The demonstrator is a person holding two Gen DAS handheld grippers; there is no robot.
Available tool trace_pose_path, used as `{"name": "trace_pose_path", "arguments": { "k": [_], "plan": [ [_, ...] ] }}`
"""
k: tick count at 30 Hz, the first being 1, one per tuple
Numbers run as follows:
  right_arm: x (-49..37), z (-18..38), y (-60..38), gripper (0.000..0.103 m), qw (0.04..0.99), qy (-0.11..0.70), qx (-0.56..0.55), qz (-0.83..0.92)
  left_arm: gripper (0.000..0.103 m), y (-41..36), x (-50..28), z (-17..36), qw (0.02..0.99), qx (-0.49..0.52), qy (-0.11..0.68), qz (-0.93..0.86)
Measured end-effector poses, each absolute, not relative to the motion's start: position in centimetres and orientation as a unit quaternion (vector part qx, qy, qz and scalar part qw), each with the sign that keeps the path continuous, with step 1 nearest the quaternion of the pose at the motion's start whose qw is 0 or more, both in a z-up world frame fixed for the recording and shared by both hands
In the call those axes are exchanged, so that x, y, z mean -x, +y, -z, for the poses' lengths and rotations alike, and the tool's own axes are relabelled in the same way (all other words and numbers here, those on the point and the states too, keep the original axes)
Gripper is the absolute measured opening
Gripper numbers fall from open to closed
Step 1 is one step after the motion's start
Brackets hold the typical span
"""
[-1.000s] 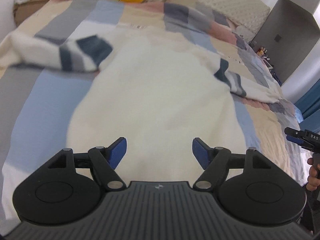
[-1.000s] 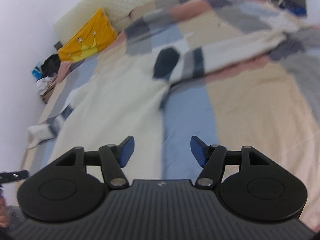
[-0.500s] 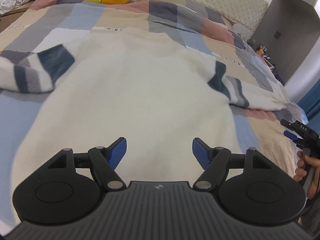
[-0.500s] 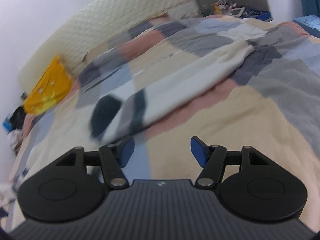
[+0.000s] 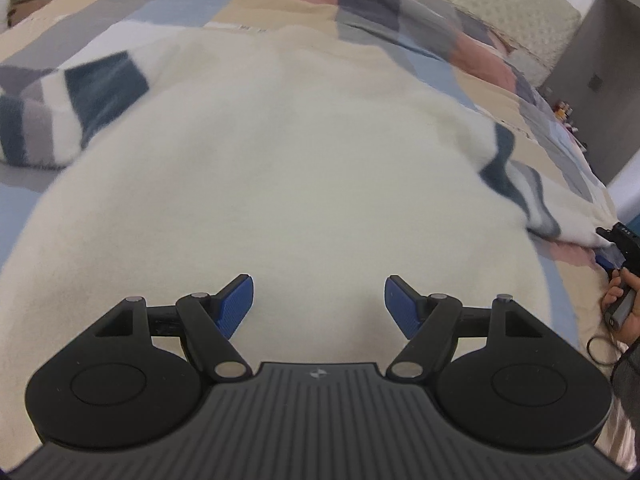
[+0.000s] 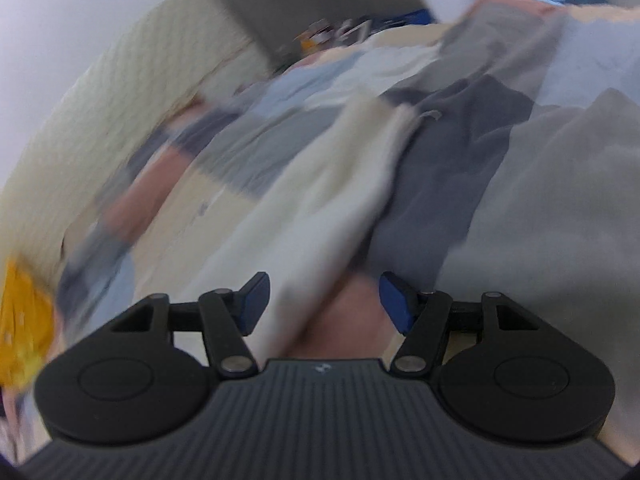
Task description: Fold large clothes
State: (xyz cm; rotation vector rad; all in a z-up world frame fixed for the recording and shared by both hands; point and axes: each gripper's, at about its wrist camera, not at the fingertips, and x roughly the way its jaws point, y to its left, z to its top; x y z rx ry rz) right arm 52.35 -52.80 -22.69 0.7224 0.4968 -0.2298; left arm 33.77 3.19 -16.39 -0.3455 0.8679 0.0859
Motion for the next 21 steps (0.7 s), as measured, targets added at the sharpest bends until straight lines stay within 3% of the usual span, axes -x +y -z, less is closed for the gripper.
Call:
{"name": "trace_pose_path", "arguments": {
  "k": [11, 12, 13, 14, 21],
  "plan": [
    [-57.5, 23.6, -56.8, 0.048, 0.896, 0.177, -0.376, 0.156, 0.077, 4.6, -35.4, 17.4, 0.885, 0.188, 0.42, -0.066],
    [-57.9, 23.4, -56.6, 0.041, 0.9, 0.177, -0.367, 0.157, 0.077, 4.6, -35.5, 17.4, 0.885, 0.183, 0.424, -0.068],
    [-58.3, 23.1, -56.3, 0.025, 0.904, 0.181, -0.352, 0.159, 0.077, 4.5, -35.4, 17.4, 0.884, 0.177, 0.426, -0.072],
    [-58.6, 22.8, -56.3, 0.02, 0.91, 0.183, -0.34, 0.153, 0.077, 4.6, -35.5, 17.4, 0.884, 0.174, 0.427, -0.075],
    [-58.1, 17.8, -54.6, 0.015, 0.938, 0.152, -0.292, 0.109, 0.077, 4.2, -35.7, 18.1, 0.88, 0.152, 0.442, -0.079]
  ]
}}
